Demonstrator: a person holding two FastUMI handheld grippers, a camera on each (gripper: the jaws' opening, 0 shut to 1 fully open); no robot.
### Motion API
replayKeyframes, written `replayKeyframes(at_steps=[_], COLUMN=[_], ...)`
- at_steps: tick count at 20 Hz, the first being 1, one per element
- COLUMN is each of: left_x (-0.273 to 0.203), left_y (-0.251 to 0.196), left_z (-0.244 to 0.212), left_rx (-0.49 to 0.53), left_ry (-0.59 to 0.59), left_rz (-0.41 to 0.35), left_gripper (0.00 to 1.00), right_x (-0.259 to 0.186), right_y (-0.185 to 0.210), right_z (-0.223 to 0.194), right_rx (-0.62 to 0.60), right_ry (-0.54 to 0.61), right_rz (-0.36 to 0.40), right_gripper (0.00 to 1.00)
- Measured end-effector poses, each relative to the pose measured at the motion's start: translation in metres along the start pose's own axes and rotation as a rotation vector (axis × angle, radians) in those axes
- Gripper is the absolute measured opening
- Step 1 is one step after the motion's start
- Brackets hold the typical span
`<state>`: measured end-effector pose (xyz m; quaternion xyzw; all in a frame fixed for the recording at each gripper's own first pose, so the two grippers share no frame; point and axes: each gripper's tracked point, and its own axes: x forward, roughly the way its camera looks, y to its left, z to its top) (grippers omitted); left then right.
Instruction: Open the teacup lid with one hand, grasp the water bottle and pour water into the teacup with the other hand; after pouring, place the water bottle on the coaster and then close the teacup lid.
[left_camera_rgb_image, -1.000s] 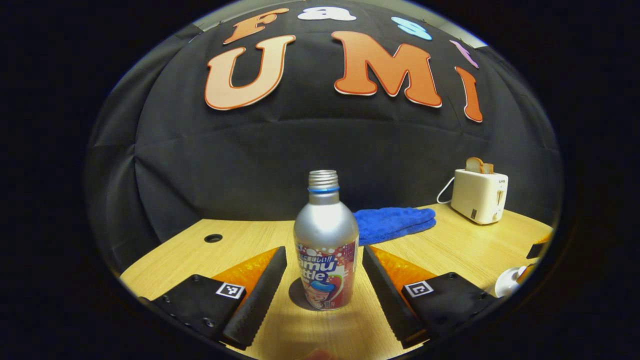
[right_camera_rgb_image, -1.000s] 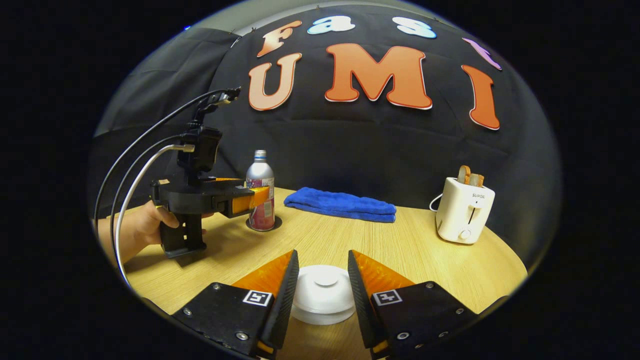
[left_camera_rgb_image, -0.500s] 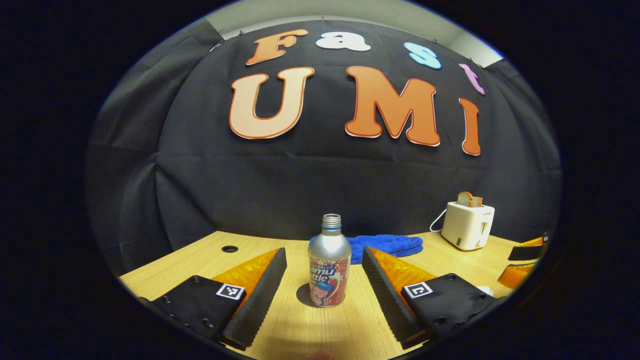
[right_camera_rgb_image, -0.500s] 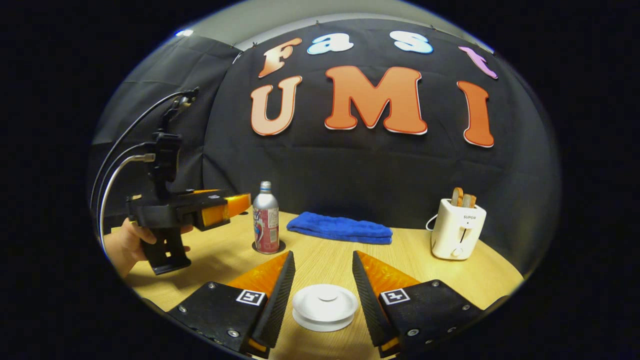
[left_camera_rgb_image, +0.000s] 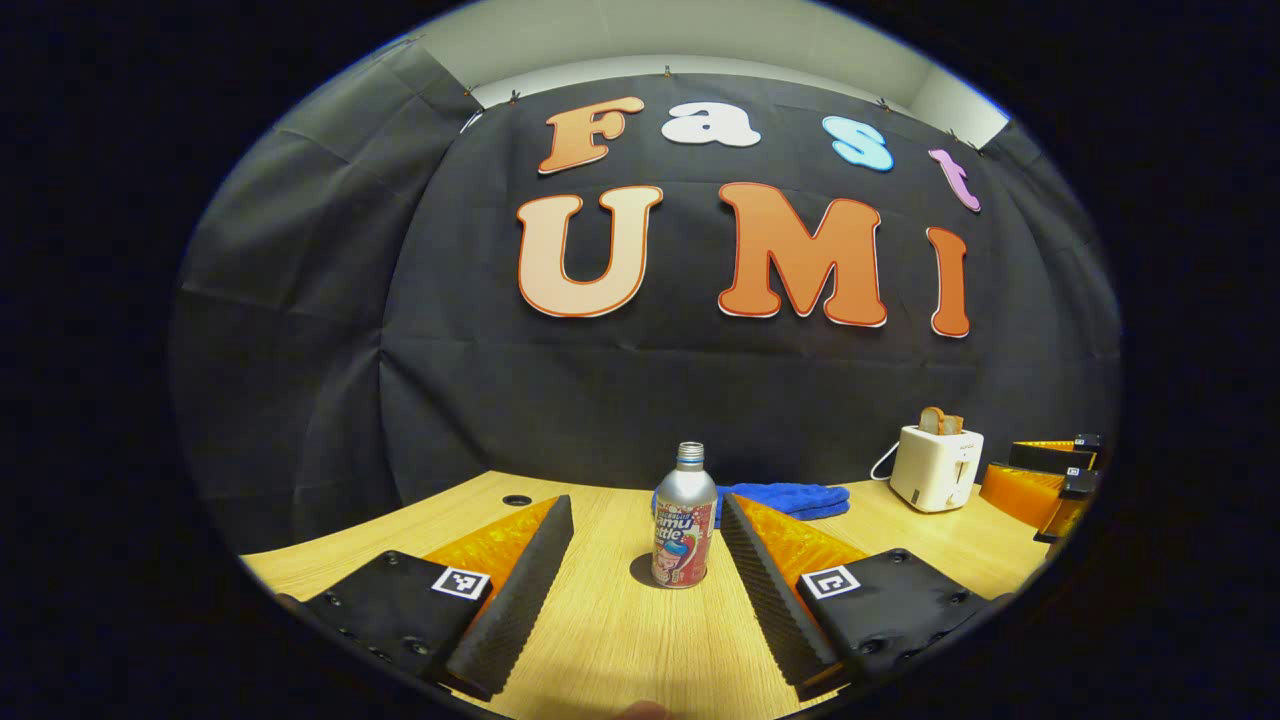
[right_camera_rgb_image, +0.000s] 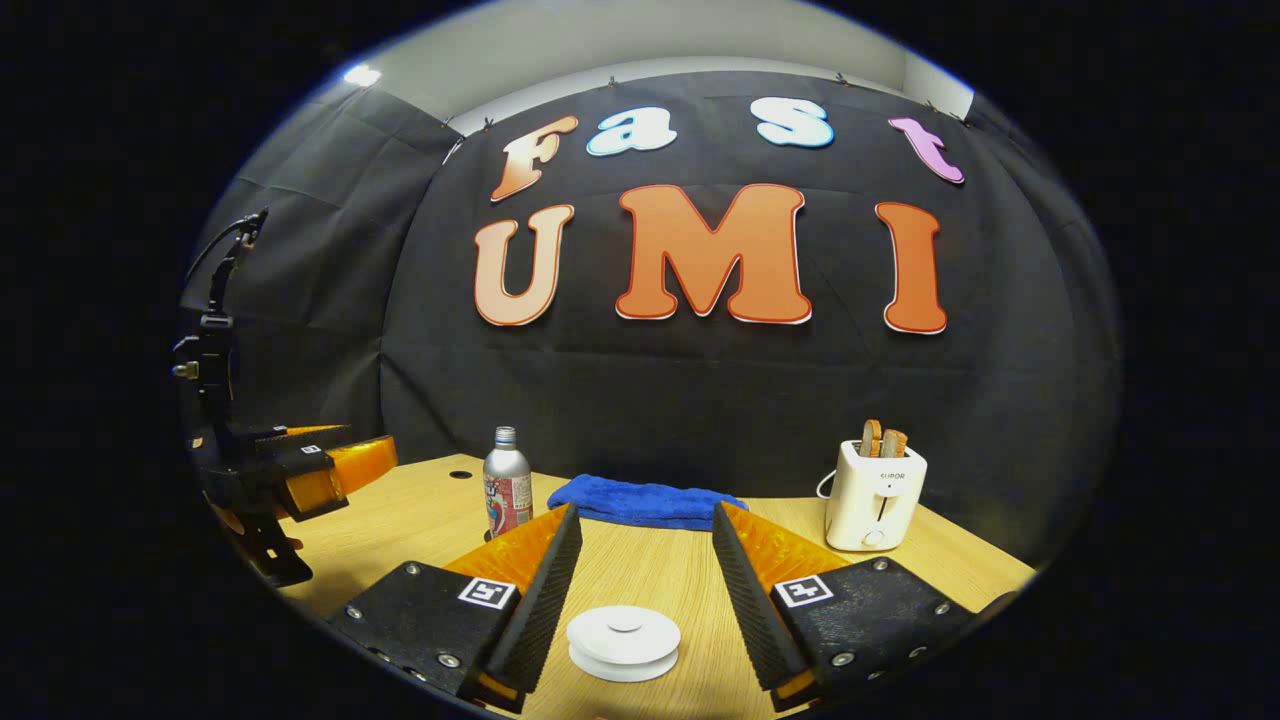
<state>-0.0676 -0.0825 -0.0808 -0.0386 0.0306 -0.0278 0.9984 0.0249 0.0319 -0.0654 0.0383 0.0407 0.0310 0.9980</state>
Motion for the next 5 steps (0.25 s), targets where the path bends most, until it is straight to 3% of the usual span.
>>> replayKeyframes(at_steps=[4,5], left_x=[-0.0065,-0.0076], left_y=[-0.0030,-0.0026], left_z=[0.0038,0.0030], left_rx=[0.012,0.015], left_ry=[-0.004,-0.005], left_rz=[0.006,0.012], left_gripper=[0.94,0.98], right_x=[-0.0034,-0.0050], right_y=[-0.0089,-0.0102], right_z=[0.0011,0.0012], right_rx=[-0.009,-0.009], right_ry=[-0.001,-0.001], right_rz=[-0.017,-0.018], right_gripper=[0.79,0.79])
